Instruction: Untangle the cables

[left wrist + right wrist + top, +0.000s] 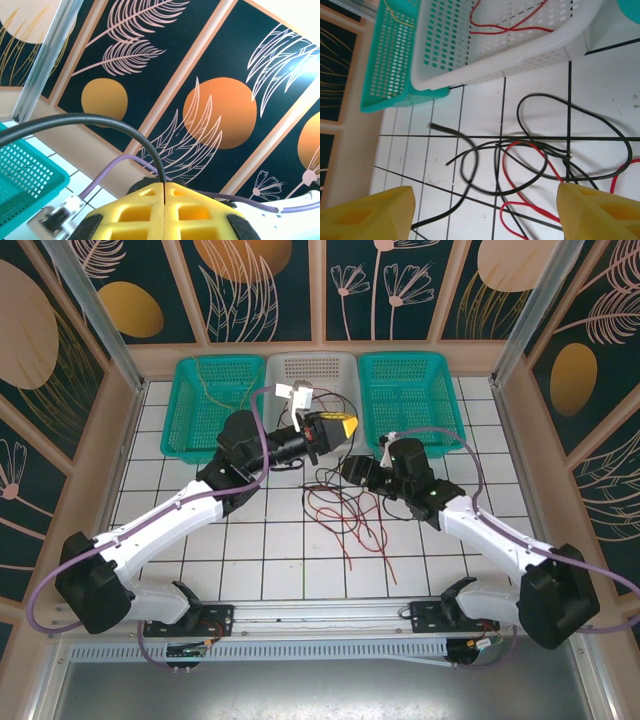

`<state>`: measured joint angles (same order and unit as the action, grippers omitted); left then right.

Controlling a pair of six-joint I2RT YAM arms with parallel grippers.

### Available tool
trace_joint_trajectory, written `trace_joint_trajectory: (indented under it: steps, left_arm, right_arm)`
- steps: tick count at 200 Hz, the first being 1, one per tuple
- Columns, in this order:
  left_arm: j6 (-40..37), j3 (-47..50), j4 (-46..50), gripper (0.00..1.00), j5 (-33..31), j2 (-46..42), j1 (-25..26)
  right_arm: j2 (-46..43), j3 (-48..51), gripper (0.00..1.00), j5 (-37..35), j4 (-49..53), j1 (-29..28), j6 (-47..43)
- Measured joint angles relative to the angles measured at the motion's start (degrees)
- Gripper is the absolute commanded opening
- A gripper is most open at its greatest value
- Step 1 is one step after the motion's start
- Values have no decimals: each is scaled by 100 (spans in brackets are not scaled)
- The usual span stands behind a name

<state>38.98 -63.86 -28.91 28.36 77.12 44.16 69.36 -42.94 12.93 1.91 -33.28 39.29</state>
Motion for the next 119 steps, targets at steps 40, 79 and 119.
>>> trace_joint_trajectory:
  steps: [40,79,119]
  left_arm:
    - [0,-186,138,0,203,-4,0]
    - [0,-243,251,0,380,-4,0]
    - [2,-249,262,0,468,-4,0]
  right_arm:
    - [339,-227,69,-66,-44,9,-278]
    - [522,-352,65,181,-367,9,-354]
    - [907,-369,52,308,-693,9,-302]
